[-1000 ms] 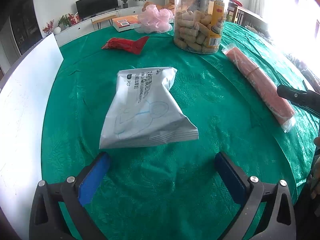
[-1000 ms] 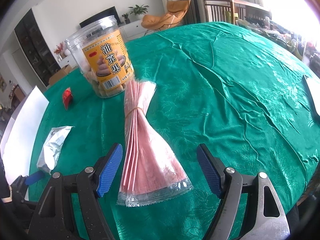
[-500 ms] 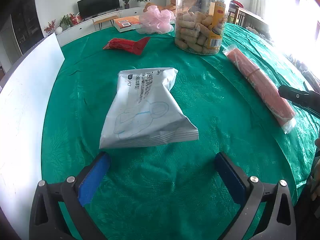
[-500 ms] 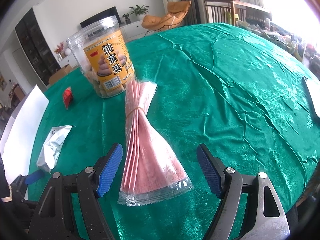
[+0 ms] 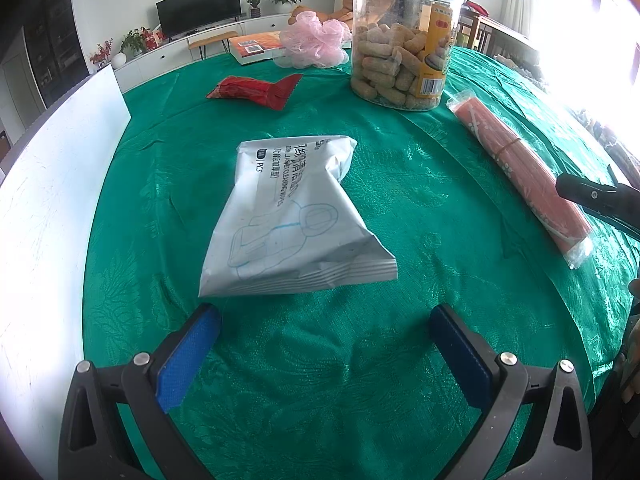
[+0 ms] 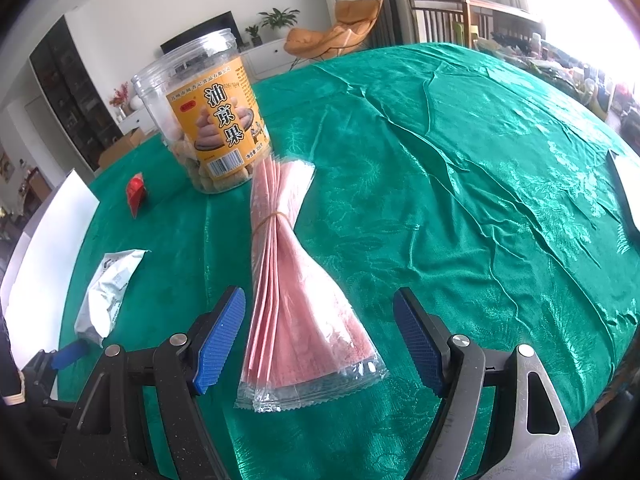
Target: Organize soft objects
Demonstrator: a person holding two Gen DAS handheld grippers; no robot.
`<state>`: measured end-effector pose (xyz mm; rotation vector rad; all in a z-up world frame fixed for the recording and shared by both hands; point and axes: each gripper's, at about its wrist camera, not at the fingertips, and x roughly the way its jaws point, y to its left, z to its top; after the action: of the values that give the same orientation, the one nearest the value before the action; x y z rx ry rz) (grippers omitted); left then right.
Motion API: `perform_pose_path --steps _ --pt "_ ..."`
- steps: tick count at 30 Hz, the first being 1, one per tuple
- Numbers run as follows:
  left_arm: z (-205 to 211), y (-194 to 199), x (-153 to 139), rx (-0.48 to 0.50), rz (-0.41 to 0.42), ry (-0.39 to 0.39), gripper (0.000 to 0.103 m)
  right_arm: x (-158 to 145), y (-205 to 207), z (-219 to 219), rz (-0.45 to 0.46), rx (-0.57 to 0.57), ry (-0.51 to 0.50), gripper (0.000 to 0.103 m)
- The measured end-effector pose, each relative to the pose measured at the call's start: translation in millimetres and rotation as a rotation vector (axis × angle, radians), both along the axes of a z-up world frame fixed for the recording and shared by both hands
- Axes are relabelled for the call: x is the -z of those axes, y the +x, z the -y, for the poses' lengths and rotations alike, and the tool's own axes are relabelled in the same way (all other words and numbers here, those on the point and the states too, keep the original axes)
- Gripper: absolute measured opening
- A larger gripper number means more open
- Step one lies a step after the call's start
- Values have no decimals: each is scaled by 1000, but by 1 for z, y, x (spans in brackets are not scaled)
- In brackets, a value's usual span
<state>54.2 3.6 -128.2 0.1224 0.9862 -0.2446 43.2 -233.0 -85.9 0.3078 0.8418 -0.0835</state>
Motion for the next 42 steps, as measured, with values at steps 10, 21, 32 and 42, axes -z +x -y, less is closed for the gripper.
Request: perform_pose_path --steps 10,21,32,42 --pt "-18 -1 -22 7 -68 -145 103 -3 -3 3 25 6 16 79" --pt "-10 83 -27 -79 -157 -38 103 -15 61 -2 -146 -189 105 79" --pt "-19 89 -31 -66 -129 -147 58 -11 83 -26 -315 -277 -153 25" --pt "-151 3 -177 -159 97 -360 59 -174 26 -127 -22 -540 103 26"
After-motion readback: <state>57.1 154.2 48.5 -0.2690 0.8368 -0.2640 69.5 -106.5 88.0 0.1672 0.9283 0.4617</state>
